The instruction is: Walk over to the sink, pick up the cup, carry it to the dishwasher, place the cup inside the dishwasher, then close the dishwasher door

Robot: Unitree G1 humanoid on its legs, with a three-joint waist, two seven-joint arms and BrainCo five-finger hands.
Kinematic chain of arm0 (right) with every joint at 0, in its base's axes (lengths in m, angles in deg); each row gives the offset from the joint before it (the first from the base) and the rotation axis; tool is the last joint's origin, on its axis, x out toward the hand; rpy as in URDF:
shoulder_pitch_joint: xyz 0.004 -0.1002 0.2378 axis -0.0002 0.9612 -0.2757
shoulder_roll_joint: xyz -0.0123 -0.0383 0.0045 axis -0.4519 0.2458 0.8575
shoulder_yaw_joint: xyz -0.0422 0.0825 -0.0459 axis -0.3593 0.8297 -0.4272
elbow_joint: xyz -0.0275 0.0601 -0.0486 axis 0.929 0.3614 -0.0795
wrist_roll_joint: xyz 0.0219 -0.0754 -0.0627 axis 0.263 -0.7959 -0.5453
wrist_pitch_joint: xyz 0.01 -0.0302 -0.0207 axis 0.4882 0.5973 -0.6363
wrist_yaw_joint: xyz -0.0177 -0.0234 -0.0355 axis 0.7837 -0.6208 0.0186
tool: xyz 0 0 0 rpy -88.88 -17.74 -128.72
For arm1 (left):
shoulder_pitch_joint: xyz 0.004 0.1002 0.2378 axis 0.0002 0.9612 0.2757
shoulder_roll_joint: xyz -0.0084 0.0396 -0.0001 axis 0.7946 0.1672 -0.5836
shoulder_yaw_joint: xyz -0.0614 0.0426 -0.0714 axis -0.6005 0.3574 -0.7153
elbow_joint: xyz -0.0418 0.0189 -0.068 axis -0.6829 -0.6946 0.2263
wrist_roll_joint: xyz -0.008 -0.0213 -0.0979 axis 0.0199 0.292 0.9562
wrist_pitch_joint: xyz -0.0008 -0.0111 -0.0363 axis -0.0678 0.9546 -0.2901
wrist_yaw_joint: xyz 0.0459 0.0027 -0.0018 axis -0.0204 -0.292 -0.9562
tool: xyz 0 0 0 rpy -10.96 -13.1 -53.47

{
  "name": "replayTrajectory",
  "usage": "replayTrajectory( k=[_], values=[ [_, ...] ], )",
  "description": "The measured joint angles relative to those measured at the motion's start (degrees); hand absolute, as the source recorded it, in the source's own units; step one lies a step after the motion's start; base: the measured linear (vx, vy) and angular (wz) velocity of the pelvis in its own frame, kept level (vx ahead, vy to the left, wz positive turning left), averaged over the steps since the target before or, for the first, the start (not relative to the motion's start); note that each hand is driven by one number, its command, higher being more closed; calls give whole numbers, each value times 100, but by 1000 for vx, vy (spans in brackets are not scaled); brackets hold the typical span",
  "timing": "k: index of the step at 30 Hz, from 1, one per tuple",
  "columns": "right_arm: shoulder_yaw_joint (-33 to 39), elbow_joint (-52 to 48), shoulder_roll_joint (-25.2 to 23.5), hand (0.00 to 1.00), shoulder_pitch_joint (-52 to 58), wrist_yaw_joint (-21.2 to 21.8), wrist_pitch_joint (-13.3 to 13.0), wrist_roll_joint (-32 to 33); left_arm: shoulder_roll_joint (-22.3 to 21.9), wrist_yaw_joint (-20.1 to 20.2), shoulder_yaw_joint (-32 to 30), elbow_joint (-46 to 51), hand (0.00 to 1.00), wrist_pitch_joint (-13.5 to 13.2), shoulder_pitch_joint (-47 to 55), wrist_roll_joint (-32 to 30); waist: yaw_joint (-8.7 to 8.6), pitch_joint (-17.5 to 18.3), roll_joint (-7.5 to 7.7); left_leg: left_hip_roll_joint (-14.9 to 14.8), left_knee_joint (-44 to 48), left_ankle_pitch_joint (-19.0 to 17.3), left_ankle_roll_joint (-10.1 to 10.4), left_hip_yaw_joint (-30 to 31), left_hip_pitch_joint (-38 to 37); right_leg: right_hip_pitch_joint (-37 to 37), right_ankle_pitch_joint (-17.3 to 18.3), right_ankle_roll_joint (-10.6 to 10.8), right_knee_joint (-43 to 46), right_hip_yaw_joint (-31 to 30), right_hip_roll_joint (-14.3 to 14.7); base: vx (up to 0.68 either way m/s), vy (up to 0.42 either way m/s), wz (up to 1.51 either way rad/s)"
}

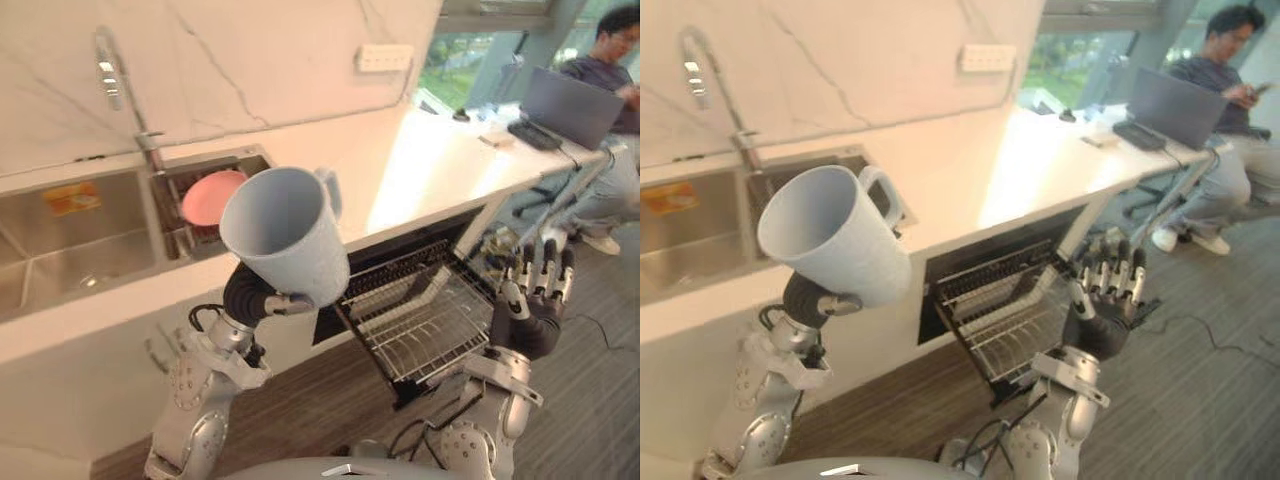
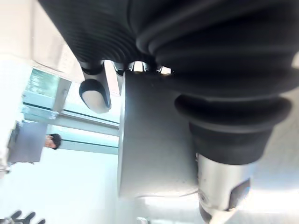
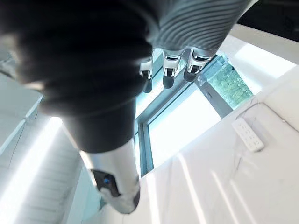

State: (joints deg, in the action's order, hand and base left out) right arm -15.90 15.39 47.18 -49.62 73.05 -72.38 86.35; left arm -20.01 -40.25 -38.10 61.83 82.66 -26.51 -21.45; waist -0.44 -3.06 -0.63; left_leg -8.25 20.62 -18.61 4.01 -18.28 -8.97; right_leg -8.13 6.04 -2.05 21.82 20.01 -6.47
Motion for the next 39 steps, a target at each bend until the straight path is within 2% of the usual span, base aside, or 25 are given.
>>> replayTrajectory(
  k=[3,4,5,8,10,12,13,14,15,16,17,18,19,21,22,27,32,37,39],
  values=[
    [-22,312,84,0,-461,-55,99,-15,-53,-76,59,-53,100,7,-32,-103,48,-16,-269,56,-723,117,-63,253,-21,162,-202,129,-584,-276,400,5,-56,-69],
    [-29,363,76,0,-516,-87,155,-15,-52,-91,62,-54,100,8,-33,-104,50,8,-306,53,-761,130,-70,257,-29,189,-240,144,-675,-339,448,5,13,-42],
    [-52,358,81,0,-529,-190,179,-82,-51,-142,55,-53,100,8,-81,-105,35,21,-324,40,-788,135,-79,254,6,250,-336,191,-915,-342,499,36,31,-13],
    [34,357,118,0,-629,-219,503,-259,-13,-224,-86,-53,100,48,-146,-101,46,-93,-210,76,-478,199,-127,271,158,503,-687,286,-1597,-353,534,28,55,-3],
    [67,350,209,0,-722,-131,736,-436,7,-270,-125,-81,100,63,-177,-101,45,-199,-189,90,223,199,-126,296,372,782,-793,352,-1872,-352,470,6,68,7],
    [53,325,392,0,-777,18,926,-454,1,-269,-143,-102,100,63,-186,-102,37,-265,-233,142,1041,260,-132,463,630,1112,-892,380,-2179,-423,354,-30,88,5],
    [51,314,425,0,-827,60,1056,-454,26,-254,-146,-109,100,57,-177,-103,133,-328,-93,205,1191,39,-378,543,821,1213,-941,430,-2307,-527,147,-98,42,-12],
    [100,314,431,0,-892,84,1098,-453,25,-256,-131,-109,100,45,-182,-104,169,-337,-66,233,1000,-68,-452,561,870,1202,-957,456,-2315,-563,54,-208,-69,-28],
    [201,312,476,0,-1025,112,1170,-451,12,-260,-79,-120,100,31,-182,-111,159,-344,-56,212,437,-44,-418,620,937,1155,-991,518,-2360,-624,-100,-286,-104,-25],
    [202,306,587,0,-1101,128,1220,-442,-27,-283,-18,-144,100,14,-181,-147,121,-323,-110,120,-215,180,-327,752,1050,1125,-1062,638,-2470,-658,-182,-306,-82,-19],
    [189,300,607,0,-1116,147,1279,-442,-50,-298,4,-154,100,12,-183,-213,86,-317,-136,62,-474,492,-151,760,1106,1127,-1120,724,-2548,-667,-204,-217,57,-19],
    [165,312,695,0,-1110,213,1403,-441,-101,-390,61,-202,100,9,-188,-343,43,-301,-162,151,-618,956,-23,668,1059,1146,-1210,830,-2688,-681,-308,-97,199,-14],
    [120,278,700,0,-1113,244,1484,-442,-58,-484,67,-201,100,7,-222,-431,-27,-308,-56,303,-708,971,-117,557,1078,1096,-1224,800,-2686,-662,-479,-30,239,-13],
    [19,163,701,0,-1182,308,1653,-441,12,-733,39,-202,100,8,-363,-685,17,-333,118,431,-697,975,-202,381,1092,969,-1356,872,-2647,-681,-624,15,158,-27],
    [-38,98,701,0,-1290,411,1732,-432,56,-899,-53,-212,100,17,-424,-819,24,-326,155,462,-678,964,-223,318,1092,934,-1428,883,-2646,-640,-640,29,75,-35],
    [-115,-393,704,0,-1581,517,1895,-204,163,-1429,-326,-227,100,84,-748,-1200,-14,-317,143,476,-794,961,-225,286,1063,887,-1509,942,-2643,-344,-629,25,-20,-7],
    [-484,-605,711,0,-1614,658,1883,-169,163,-1899,-475,-282,100,171,-989,-1658,-79,-274,94,469,-884,976,-208,247,984,889,-1508,943,-2643,-329,-604,-8,-28,-8],
    [-1353,-606,701,0,-1972,749,1919,-171,148,-2745,-542,-714,100,263,-1567,-2477,-114,-208,73,470,-974,1018,-195,132,985,791,-1503,923,-2645,-360,-600,-36,-19,-10],
    [-1562,-604,698,0,-2156,758,2016,-169,124,-3042,-535,-911,100,312,-1737,-2712,-114,-188,77,460,-971,1046,-181,126,983,776,-1518,935,-2645,-362,-574,6,-17,-1]
  ],
)
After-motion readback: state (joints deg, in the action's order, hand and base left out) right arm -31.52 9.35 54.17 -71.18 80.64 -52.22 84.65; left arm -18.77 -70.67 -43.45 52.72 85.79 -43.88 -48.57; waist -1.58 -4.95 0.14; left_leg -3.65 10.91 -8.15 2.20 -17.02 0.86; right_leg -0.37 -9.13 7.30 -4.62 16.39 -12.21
